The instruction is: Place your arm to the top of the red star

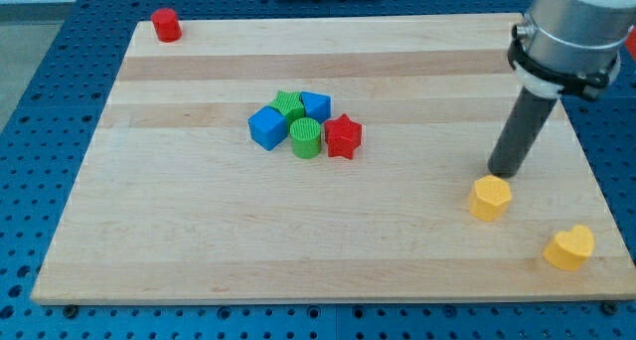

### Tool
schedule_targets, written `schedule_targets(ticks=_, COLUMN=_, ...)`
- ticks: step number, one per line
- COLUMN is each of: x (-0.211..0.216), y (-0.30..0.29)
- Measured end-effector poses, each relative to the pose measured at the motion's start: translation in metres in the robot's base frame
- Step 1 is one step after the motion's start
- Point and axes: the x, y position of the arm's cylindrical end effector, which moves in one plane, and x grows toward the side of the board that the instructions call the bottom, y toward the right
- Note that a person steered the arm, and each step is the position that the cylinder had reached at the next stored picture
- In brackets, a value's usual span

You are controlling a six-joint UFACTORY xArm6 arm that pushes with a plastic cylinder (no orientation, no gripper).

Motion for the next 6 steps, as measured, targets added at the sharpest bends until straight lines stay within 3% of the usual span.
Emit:
schedule_targets(ticks=1, x=-0.027, y=-0.007)
schedule_targets(ticks=3, x=-0.072, y=-0.085)
schedule_targets(ticks=6, x=-0.073, y=-0.185)
